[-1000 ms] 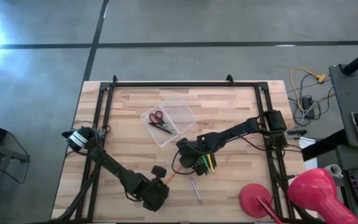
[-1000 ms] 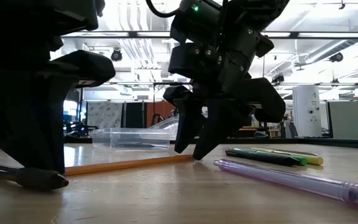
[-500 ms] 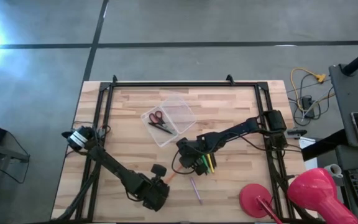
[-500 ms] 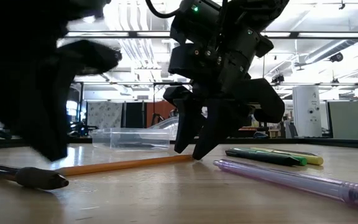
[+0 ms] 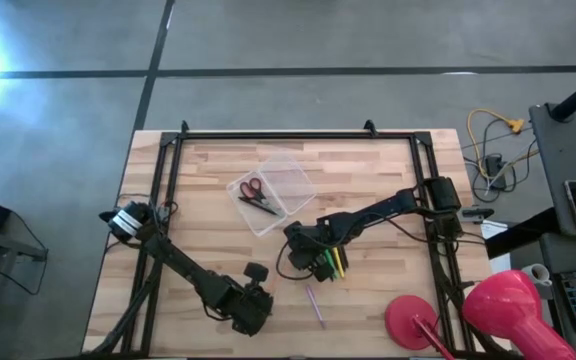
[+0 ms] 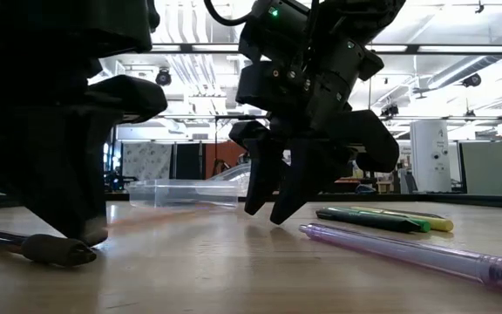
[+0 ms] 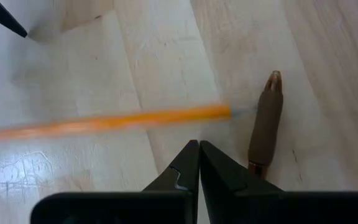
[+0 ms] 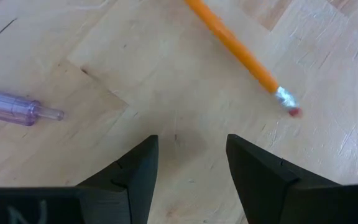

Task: Pick & place school supplies into a supply box
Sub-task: Put the yellow pencil into the transparent supply box

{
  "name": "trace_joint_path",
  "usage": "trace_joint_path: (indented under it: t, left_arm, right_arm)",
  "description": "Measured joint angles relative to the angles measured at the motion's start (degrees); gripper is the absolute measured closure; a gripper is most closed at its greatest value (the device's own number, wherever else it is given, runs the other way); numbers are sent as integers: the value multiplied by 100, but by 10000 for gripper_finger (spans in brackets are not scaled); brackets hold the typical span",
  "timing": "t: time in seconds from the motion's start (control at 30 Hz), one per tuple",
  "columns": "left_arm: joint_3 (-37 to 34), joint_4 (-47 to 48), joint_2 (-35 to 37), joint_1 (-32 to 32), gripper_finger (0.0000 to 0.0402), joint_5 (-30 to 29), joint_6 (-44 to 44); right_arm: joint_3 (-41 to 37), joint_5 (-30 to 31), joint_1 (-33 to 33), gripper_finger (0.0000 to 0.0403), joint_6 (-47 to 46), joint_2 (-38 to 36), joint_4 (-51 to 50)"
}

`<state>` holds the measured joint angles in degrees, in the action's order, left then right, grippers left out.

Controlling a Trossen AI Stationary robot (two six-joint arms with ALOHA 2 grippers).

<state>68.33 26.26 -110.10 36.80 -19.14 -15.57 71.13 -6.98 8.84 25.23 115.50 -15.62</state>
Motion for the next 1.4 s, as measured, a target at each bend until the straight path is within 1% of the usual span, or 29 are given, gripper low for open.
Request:
trace_joint_path:
  t: [0.17, 0.27, 0.37, 0.43, 0.53, 0.63, 0.77, 0.83, 0.9, 1.03, 1.1, 1.27, 1.4]
  left_arm:
    - [2, 90, -2, -22, 402, 20, 0]
    - [158, 488, -11, -25, 402, 36, -21]
    - [241, 844, 40, -31, 402, 24, -290]
    - [255, 1029, 71, -54, 402, -158, -622]
    - [171, 1219, 63, -186, 402, -626, -1053]
    - [29, 954, 59, -510, 402, -894, -1173]
    - [-256, 385, 79, -1068, 402, -826, -1184]
    - [-397, 88, 97, -1302, 402, -750, -1162]
    - [-499, -220, 107, -1460, 402, -718, -959]
    - [-525, -940, 74, -1574, 402, -663, -40]
    - [-491, -1196, 59, -1599, 402, -569, 235]
    - [-502, -1566, 23, -1712, 402, -540, 279]
    - [-383, -1377, 40, -1704, 402, -573, 64]
  right_arm:
    - [0, 101, -2, 220, 31, 0, -1]
    - [0, 315, -25, 220, 45, 0, -2]
    - [2, 380, -66, 220, 37, 1, 1]
    - [2, 402, -77, 220, 49, 0, 14]
    - [4, 413, -77, 220, 48, 0, 17]
    - [6, 414, -76, 220, 39, 0, 10]
    - [9, 482, -74, 220, -103, -19, -88]
    - [31, 673, -72, 220, -319, -64, -245]
    - [80, 841, -74, 220, -462, -117, -476]
    - [67, 872, -83, 220, -537, -289, -845]
    - [48, 870, -81, 220, -533, -339, -981]
    - [-10, 869, -81, 220, -521, -354, -1094]
    - [-28, 824, -65, 220, -283, -354, -1119]
